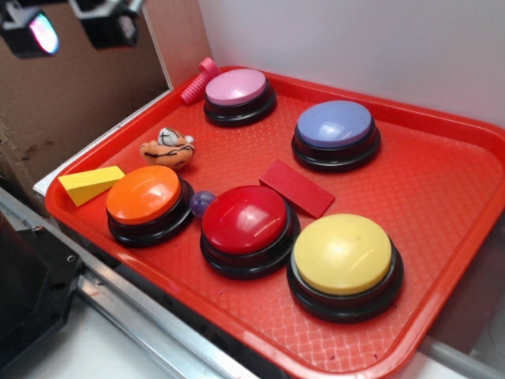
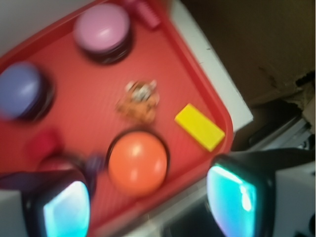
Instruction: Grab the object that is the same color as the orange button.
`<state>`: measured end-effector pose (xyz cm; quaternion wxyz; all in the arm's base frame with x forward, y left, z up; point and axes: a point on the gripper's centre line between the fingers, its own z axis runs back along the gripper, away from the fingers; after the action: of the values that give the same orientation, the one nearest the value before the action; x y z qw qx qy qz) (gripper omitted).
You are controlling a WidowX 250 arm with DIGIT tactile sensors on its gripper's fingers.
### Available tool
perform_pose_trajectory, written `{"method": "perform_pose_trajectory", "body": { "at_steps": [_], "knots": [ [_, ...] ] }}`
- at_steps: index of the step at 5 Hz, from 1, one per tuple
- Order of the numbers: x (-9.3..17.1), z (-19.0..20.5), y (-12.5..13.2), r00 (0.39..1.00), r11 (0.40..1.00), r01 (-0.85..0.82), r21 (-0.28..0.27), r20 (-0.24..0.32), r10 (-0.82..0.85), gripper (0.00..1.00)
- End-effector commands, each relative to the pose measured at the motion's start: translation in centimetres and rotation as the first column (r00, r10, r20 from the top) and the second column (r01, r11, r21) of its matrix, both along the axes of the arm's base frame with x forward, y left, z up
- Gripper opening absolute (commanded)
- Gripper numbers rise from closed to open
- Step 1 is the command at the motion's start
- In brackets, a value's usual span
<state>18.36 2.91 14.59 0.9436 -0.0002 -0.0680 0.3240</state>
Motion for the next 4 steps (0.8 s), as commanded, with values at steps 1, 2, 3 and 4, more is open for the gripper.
{"method": "perform_pose_trajectory", "body": {
  "at_steps": [1, 2, 3, 4],
  "knots": [
    [3.2, -4.7, 1.5, 0.990, 0.996, -0.090, 0.021, 0.111, 0.087, 1.00],
    [4.1, -7.5, 1.3, 0.983, 0.988, -0.151, 0.010, 0.111, 0.149, 1.00],
    [4.8, -9.5, 1.1, 0.983, 0.987, -0.161, 0.004, 0.096, 0.160, 1.00],
    [5.6, -11.1, 1.0, 0.988, 0.989, -0.145, -0.003, 0.061, 0.145, 1.00]
  ]
}}
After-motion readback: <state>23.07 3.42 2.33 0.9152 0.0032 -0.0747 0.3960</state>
